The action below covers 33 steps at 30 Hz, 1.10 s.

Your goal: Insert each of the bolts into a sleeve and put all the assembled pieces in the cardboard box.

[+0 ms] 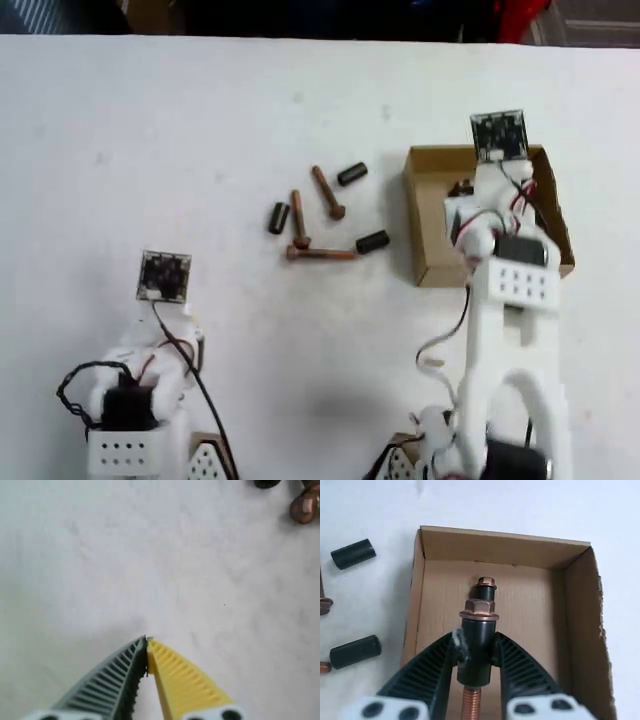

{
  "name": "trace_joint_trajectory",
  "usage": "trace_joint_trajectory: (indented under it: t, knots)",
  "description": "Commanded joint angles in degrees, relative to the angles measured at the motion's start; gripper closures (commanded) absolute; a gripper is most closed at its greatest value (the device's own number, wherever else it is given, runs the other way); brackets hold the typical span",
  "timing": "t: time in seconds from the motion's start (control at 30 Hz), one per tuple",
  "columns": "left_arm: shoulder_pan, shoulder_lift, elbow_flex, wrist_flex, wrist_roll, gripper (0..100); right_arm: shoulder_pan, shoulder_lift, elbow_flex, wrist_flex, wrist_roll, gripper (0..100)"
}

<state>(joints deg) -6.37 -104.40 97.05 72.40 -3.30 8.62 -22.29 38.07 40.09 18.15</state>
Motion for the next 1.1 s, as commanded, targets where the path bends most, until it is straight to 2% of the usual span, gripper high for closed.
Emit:
trace_joint_trajectory:
  t: [0.0, 0.23, 0.63, 0.73, 0.9, 1.07]
  knots:
    - [1.36, -0.22, -0.09, 0.79, -0.44, 98, 2.86, 8.92, -10.02, -1.8, 0.88, 98.1]
    - [1.45, -0.22, -0.09, 1.14, -0.44, 98, 7.25, 28.62, -25.05, -1.54, 0.88, 98.1]
    - [1.45, -0.22, -0.09, 1.14, -0.44, 97, 7.34, 51.74, -45.19, -1.36, 0.97, 98.0]
    - [1.45, -0.22, -0.09, 1.14, -0.53, 97, 7.25, 54.9, -47.82, -1.36, 0.97, 94.7]
    - [1.45, -0.22, -0.09, 1.05, -0.53, 97, 6.99, 55.6, -48.7, -1.36, 0.88, 77.7]
    - [1.45, -0.22, -0.09, 1.05, -0.53, 97, 6.99, 52.62, -48.44, -0.92, 0.88, 80.3]
